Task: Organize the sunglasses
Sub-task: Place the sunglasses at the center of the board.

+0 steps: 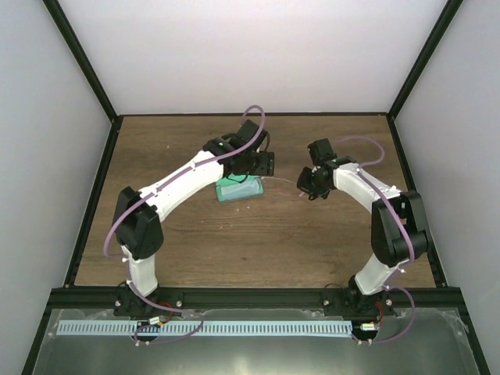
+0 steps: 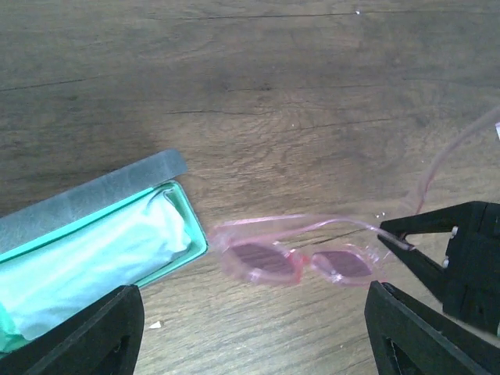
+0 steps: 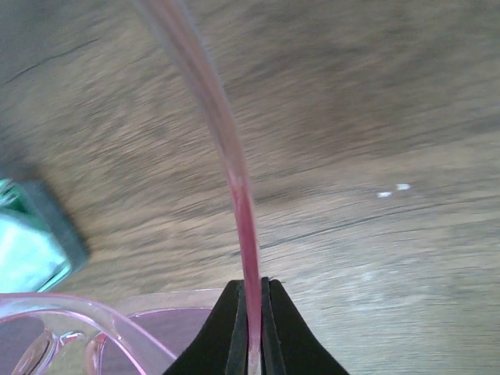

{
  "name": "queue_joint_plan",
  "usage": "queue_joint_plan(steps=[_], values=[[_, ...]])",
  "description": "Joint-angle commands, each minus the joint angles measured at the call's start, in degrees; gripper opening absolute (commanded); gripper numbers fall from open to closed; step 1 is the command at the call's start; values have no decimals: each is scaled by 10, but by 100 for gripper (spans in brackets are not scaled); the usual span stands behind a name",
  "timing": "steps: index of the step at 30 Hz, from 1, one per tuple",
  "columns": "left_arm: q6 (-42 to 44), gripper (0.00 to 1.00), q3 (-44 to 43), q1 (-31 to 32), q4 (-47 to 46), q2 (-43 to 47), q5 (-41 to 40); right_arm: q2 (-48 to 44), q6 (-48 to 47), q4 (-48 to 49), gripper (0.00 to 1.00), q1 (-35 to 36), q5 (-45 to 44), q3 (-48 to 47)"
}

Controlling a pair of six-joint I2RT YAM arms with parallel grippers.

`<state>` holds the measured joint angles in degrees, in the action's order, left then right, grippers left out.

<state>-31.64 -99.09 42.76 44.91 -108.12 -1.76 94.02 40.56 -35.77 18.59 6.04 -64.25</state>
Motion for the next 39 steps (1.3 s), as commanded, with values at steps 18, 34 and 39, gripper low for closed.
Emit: queue_joint_plan(steps=[18,34,39], values=[[-9,79,54,9,-19,-3,60,5,95,-56,39,-67,68,65],[11,53,66,60,-17,-62,81,12,69,-88,40,-71,-14,1],[8,54,75,60,-23,-59,79,-8,40,-78,41,-71,13,28]])
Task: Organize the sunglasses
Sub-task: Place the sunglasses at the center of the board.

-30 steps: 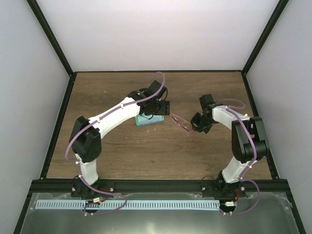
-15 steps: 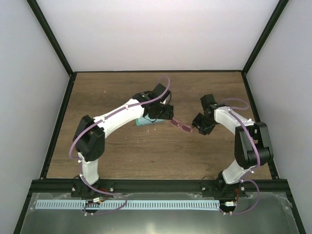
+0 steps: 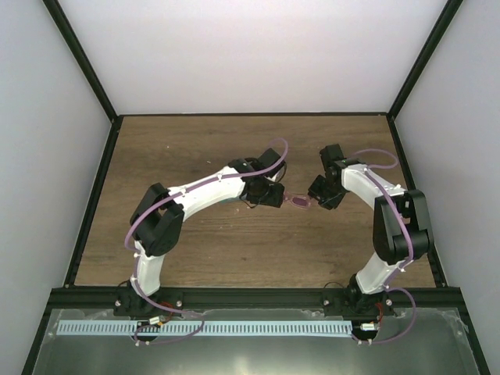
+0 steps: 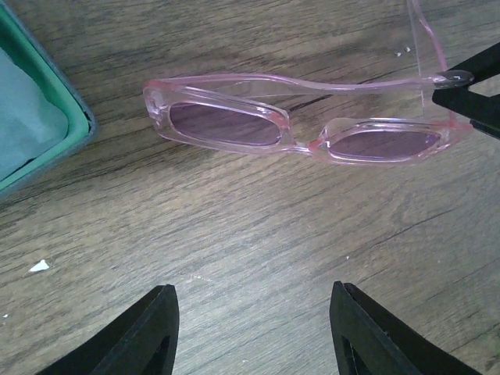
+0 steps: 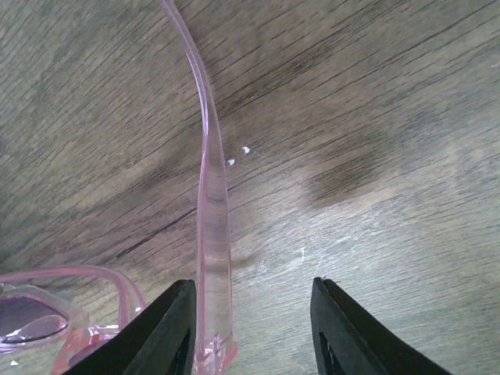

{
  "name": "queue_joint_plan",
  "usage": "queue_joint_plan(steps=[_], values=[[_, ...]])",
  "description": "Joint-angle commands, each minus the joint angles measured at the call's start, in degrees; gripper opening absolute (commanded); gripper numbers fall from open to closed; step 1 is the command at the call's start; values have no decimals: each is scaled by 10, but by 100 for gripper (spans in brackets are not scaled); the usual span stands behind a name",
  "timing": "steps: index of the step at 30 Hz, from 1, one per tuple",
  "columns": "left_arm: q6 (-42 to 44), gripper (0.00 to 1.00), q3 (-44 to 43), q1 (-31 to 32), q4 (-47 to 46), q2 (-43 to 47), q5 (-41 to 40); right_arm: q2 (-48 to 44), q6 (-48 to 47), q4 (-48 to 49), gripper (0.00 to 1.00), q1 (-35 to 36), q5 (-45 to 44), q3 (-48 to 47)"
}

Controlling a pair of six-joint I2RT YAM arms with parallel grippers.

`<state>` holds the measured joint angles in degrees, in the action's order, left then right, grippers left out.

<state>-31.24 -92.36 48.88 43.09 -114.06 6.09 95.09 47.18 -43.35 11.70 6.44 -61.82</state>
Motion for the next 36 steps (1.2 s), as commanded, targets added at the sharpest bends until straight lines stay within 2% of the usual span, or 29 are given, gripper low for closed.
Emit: queue_joint_plan(steps=[1,8,13,16,22,27,28,30,31,34,36], values=[[3,54,7,-1,-6,-1,0,-23,-28,-4,41,-3,6,13],[1,55,-4,-2,-6,-9,-2,-85,-38,-7,48,-3,29,92],[-1,59,-18,-2,-3,-18,2,-118,-39,8,69,-2,56,148],[-2,64,-20,-2,-8,-19,7,-124,-48,38,74,-2,94,175],[-1,65,-22,-2,-9,-22,15,-182,-64,121,78,-2,188,214],[4,65,-21,-2,-9,-20,16,-216,-76,175,78,-2,199,247],[5,65,-20,-2,-9,-19,17,-210,-78,178,65,-2,204,254],[7,63,-18,-2,-8,-19,18,-196,-77,170,31,-2,200,262],[9,62,-16,-2,-7,-19,19,-190,-77,167,20,-2,199,265],[8,60,-4,-2,-11,-20,24,-175,-79,161,7,-2,198,270],[8,60,4,-1,-15,-21,28,-176,-77,161,7,-2,199,271]])
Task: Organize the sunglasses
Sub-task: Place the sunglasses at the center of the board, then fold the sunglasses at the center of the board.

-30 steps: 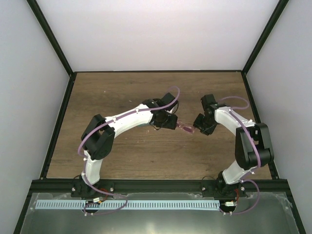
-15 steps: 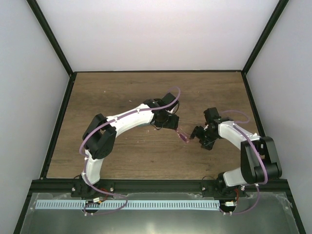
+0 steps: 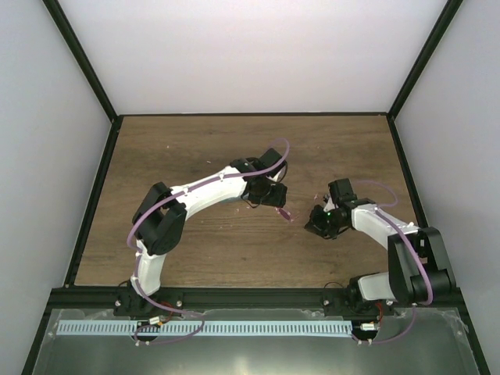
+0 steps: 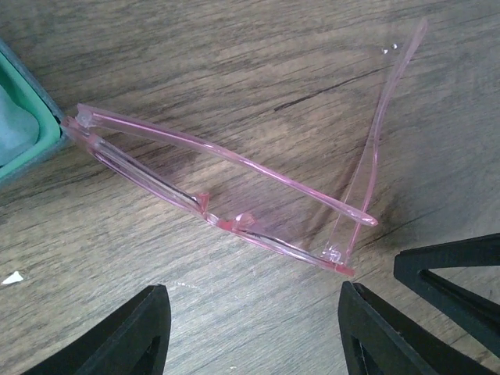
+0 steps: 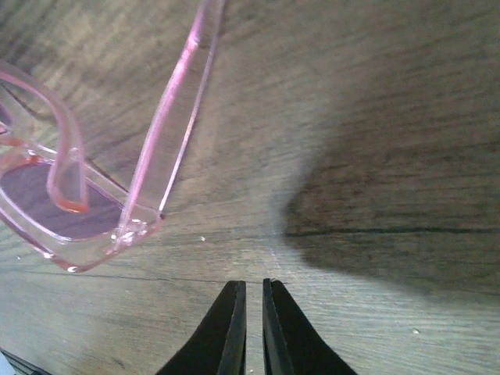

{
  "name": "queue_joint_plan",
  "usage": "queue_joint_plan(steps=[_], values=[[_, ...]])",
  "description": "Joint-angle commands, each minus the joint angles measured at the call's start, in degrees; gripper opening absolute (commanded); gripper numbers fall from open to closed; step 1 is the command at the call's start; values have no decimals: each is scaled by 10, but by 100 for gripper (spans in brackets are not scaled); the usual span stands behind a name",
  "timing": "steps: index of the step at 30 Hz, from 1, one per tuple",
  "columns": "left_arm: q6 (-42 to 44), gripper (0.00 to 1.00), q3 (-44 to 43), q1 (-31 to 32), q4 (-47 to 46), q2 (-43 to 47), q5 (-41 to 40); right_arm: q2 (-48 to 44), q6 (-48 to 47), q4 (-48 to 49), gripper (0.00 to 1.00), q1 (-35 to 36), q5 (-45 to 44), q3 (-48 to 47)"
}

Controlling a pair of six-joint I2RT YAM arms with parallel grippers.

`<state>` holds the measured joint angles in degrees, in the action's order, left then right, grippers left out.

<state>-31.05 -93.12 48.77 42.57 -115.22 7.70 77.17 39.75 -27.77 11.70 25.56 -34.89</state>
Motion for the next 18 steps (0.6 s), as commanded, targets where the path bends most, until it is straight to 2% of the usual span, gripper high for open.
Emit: queue_joint_plan(steps=[1,3,6,8,10,13,18], values=[[6,59,14,0,-10,-10,13,-2,2,3,8,-2,2,-1],[8,56,18,1,-10,-7,11,-15,19,-12,21,-2,-31,-14],[10,46,30,2,-9,-1,5,-8,36,-25,33,-2,-72,-50],[11,40,40,1,-12,4,3,17,44,-36,45,-2,-90,-84],[12,40,50,2,-12,8,0,59,47,-49,52,-3,-102,-121],[13,39,55,1,-12,6,-4,119,52,-62,52,-3,-117,-175],[13,39,51,1,-7,-3,-5,202,57,-107,41,-2,-144,-257]])
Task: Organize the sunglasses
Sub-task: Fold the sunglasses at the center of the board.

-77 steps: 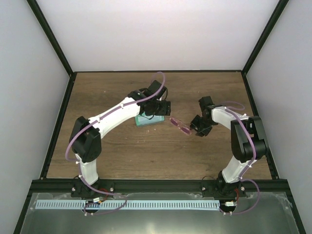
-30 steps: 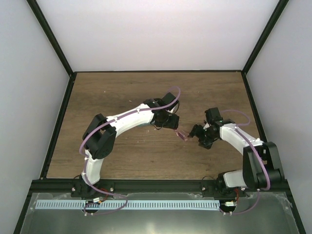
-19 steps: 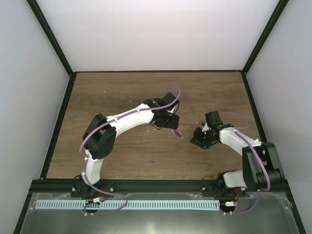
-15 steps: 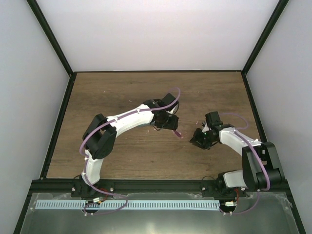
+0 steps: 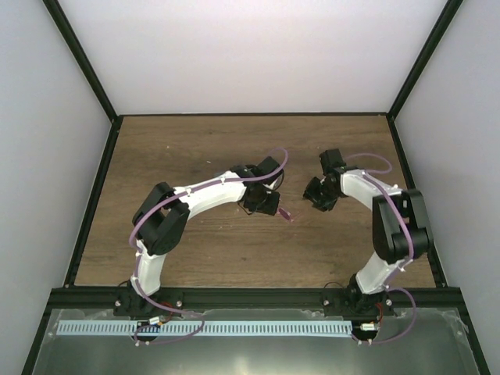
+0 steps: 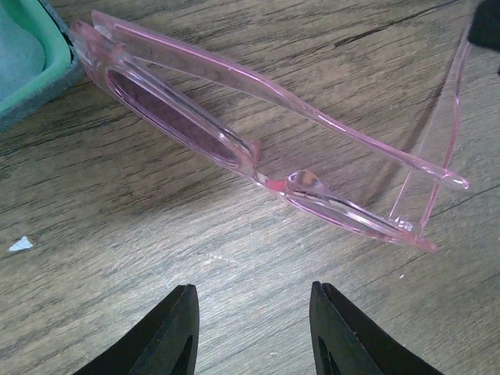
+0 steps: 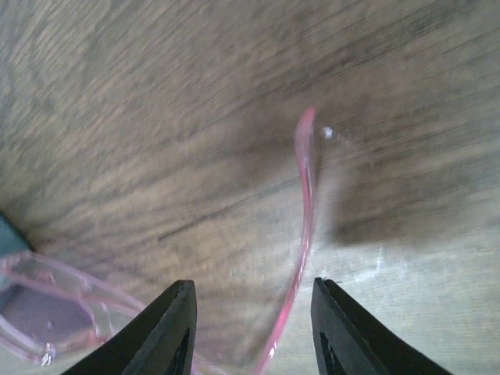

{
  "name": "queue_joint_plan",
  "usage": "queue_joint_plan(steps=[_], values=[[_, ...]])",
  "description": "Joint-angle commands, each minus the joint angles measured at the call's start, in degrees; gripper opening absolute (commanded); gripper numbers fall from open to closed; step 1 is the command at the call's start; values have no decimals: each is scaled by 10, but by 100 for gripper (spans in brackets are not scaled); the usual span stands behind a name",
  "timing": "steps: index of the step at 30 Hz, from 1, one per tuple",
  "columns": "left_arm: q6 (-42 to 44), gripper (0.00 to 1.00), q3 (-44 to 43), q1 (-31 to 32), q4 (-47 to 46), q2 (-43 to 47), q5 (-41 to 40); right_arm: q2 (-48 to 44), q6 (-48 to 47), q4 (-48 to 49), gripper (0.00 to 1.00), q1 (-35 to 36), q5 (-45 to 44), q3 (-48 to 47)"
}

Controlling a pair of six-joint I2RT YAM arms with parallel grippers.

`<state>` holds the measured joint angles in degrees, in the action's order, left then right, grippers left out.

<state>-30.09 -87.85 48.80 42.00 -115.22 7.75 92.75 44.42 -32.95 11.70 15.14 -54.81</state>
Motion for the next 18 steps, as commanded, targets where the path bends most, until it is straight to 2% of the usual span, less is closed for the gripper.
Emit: queue_joint_plan(steps=[1,14,18], values=[[4,39,-2,1,-3,-3,-6,57,11,-65,39,-2,-46,-71],[9,40,0,1,-7,-24,-10,119,8,-84,35,6,-43,-92],[14,45,1,1,-2,-39,-10,130,5,-87,28,7,-45,-96]])
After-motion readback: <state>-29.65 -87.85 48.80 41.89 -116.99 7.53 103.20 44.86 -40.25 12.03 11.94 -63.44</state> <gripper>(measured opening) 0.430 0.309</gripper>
